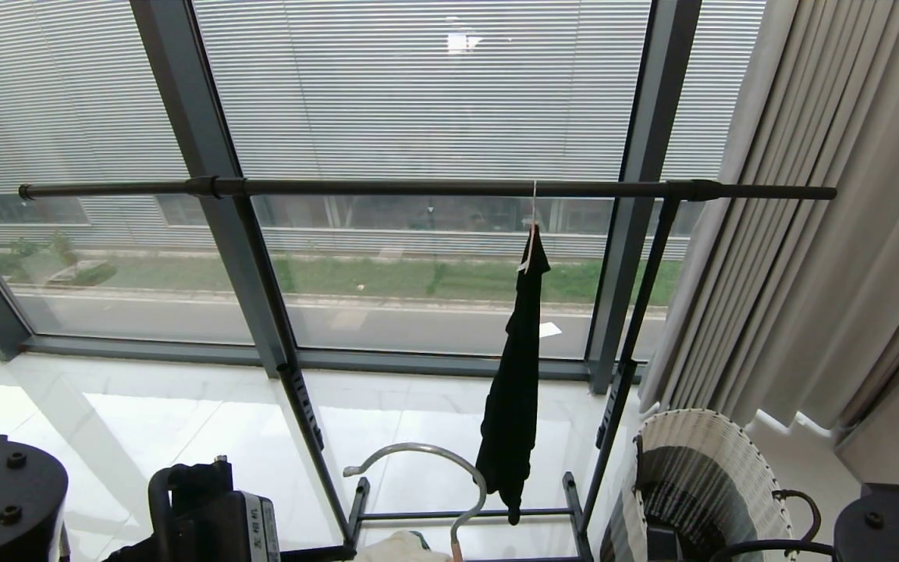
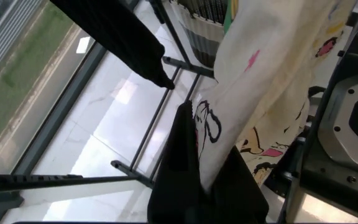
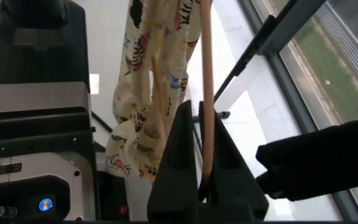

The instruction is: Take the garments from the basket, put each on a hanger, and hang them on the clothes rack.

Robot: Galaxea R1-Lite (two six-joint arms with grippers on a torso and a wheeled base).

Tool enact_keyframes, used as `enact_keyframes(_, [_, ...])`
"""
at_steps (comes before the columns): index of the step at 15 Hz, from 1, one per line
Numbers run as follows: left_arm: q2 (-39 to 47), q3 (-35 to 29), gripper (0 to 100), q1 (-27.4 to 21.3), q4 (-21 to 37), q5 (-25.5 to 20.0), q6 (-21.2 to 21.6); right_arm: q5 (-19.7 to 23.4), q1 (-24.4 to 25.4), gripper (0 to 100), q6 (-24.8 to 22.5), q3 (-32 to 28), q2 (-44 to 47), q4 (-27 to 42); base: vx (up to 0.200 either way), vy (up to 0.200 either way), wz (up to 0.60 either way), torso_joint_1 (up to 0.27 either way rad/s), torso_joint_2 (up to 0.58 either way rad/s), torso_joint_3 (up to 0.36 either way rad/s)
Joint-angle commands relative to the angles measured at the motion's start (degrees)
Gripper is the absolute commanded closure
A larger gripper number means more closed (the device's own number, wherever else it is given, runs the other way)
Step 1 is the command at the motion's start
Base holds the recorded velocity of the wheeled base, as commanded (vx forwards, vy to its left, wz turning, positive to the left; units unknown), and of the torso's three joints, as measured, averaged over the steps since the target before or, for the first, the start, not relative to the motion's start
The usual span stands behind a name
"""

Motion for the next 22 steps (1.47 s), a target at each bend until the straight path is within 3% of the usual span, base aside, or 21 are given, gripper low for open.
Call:
enact_keyframes(1, [0.02,1.97,100,1.63,-1.17,0.05,0.14,-0.93,-0.21,0,0.12,0.11,-0.31,0.06,0.0,0.0,0.0,0.0,0.0,0.0])
enact_keyframes(5, [-0.16,5.4,100,6.99,-4.25,3.31,0.31,-2.25,-2.06,0,0.12,0.11,-0.75,0.06,0.0,0.0,0.0,0.0,0.0,0.0])
enact_keyframes(8, [-0.16,6.19,100,14.38,-4.87,4.36,0.31,-2.25,-2.24,0,0.12,0.11,0.21,0.06,0.0,0.0,0.0,0.0,0.0,0.0])
enact_keyframes(10, [0.11,6.19,100,21.85,-4.95,4.18,0.05,-2.34,-2.24,0,0.21,0.02,1.88,-0.03,0.0,0.0,0.0,0.0,0.0,0.0])
enact_keyframes(12, [-0.33,3.55,100,24.31,-6.62,4.01,-0.21,-2.25,-2.24,0,0.83,-0.59,4.52,-0.2,0.0,0.0,0.0,0.0,0.0,0.0])
enact_keyframes(14, [-0.51,1.8,100,24.48,-8.21,3.57,-0.39,-2.42,-2.32,0,6.01,-3.67,8.83,-3.37,0.0,0.0,0.0,0.0,0.0,0.0])
enact_keyframes(15, [0.2,0.04,100,25.19,-10.67,3.48,-1.88,-5.85,-2.32,0,12.08,-7.36,13.92,-9.52,0.0,0.0,0.0,0.0,0.0,0.0])
enact_keyframes(17, [1.43,-1.63,100,26.59,-13.13,3.57,-3.38,-10.95,-2.32,0,16.3,-11.58,18.5,-11.8,0.0,0.0,0.0,0.0,0.0,0.0])
enact_keyframes(18, [1.43,-1.63,100,26.59,-13.13,3.57,-3.38,-10.95,-2.32,0,16.3,-11.58,18.5,-11.8,0.0,0.0,0.0,0.0,0.0,0.0])
enact_keyframes(19, [0.55,-2.42,100,26.68,-13.39,3.48,-3.03,-13.59,-3.11,0,21.66,-15.09,21.4,-11.89,0.0,0.0,0.0,0.0,0.0,0.0])
enact_keyframes(22, [-1.12,-2.86,100,26.51,-13.39,3.39,-2.94,-18.42,-5.22,0,23.94,-19.66,25.09,-11.89,0.0,0.0,0.0,0.0,0.0,0.0])
